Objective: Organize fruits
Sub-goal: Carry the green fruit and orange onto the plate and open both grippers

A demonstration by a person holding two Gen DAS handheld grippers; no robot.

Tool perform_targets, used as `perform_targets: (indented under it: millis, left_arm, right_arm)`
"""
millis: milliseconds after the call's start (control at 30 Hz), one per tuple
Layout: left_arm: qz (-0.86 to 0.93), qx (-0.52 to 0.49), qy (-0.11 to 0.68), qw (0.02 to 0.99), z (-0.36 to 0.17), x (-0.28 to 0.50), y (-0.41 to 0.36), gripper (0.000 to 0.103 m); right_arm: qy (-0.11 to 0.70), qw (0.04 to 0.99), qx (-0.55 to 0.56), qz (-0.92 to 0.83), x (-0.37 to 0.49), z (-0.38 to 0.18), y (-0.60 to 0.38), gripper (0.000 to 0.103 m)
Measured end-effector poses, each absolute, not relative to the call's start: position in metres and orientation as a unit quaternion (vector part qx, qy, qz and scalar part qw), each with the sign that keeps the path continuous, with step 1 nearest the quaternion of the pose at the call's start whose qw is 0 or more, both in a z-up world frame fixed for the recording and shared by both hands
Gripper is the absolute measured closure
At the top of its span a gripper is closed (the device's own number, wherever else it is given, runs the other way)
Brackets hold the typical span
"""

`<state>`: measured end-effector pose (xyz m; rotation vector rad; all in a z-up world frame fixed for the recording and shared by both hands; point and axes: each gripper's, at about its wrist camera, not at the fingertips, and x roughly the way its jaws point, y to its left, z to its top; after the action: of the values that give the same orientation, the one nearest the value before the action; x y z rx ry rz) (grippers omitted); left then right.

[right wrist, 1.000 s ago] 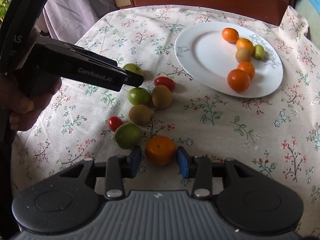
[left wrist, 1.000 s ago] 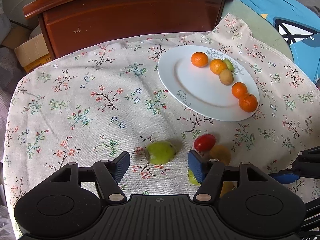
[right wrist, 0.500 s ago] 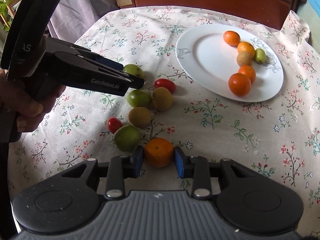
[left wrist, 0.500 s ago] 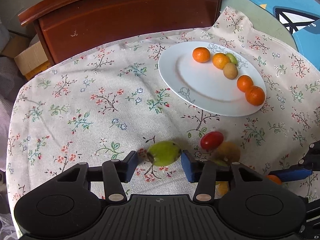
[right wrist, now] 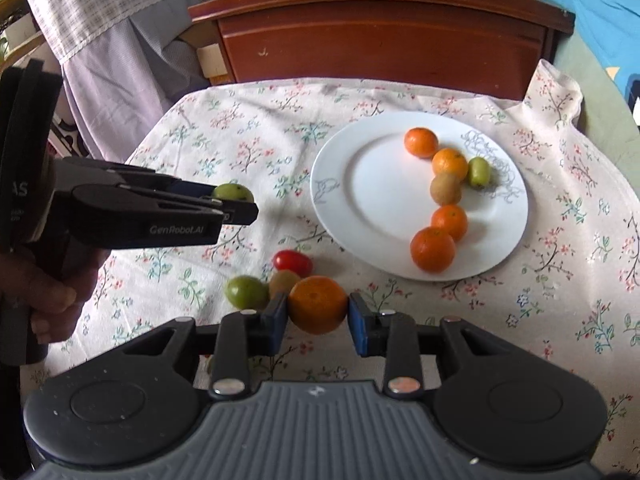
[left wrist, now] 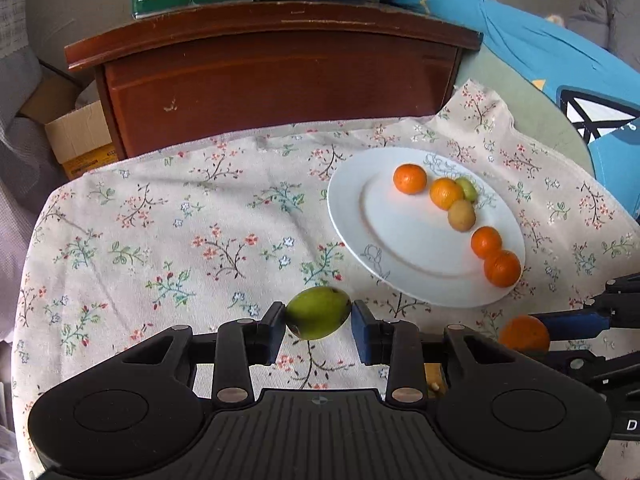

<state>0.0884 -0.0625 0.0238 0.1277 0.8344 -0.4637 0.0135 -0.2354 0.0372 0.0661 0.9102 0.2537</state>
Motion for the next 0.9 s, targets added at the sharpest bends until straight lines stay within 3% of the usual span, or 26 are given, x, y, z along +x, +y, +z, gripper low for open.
perform_targets:
  millis: [467,900]
  left_arm:
    - [-0.247,-0.002,0.365,0.898,0.036,0.107,-0.074,0.07]
    - [-0.271,-0.024,0.389,0.88,0.017,0.121,-0.096,0.068]
  right_arm:
    - [0.388,0.914,0.114,0.036,0.049,0.047,-0.273,0.07]
    - [0.39,0.907,0.16,0.014,0.075,0.031,-0.282,0.068]
